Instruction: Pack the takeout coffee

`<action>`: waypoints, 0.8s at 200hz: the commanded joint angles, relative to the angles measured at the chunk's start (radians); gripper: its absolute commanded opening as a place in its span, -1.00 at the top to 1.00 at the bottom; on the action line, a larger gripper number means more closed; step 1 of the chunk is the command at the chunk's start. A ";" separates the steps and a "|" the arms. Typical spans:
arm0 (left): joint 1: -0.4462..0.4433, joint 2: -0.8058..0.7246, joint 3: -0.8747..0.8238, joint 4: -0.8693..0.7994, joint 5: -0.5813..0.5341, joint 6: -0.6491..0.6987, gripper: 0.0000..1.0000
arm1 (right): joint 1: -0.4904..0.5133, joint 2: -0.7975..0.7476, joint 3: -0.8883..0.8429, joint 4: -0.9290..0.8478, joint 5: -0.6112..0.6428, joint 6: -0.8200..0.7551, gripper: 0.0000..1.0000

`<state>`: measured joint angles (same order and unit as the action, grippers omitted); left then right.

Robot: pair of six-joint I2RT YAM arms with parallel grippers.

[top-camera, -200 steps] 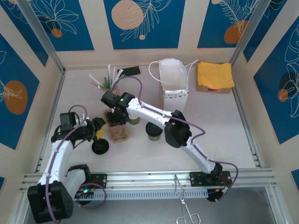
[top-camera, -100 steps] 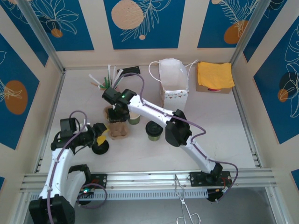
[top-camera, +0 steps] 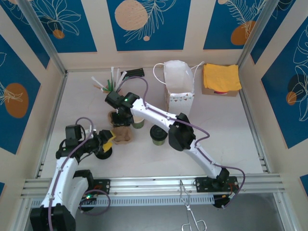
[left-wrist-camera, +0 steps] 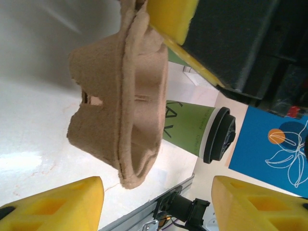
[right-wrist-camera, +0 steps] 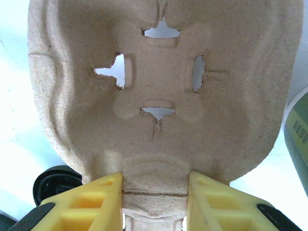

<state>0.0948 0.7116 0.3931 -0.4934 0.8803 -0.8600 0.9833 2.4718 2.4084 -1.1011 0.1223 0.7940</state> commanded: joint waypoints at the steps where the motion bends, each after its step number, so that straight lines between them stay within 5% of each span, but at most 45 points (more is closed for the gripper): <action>1: -0.009 -0.011 -0.005 0.041 0.042 -0.013 -0.20 | 0.001 0.015 0.029 -0.026 -0.032 0.013 0.36; 160: -0.010 0.006 0.041 -0.018 -0.027 0.020 -0.16 | 0.010 0.009 0.028 -0.026 -0.029 0.002 0.36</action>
<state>0.0937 0.7162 0.4210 -0.4911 0.8711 -0.8558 0.9871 2.4729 2.4084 -1.1046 0.1223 0.7937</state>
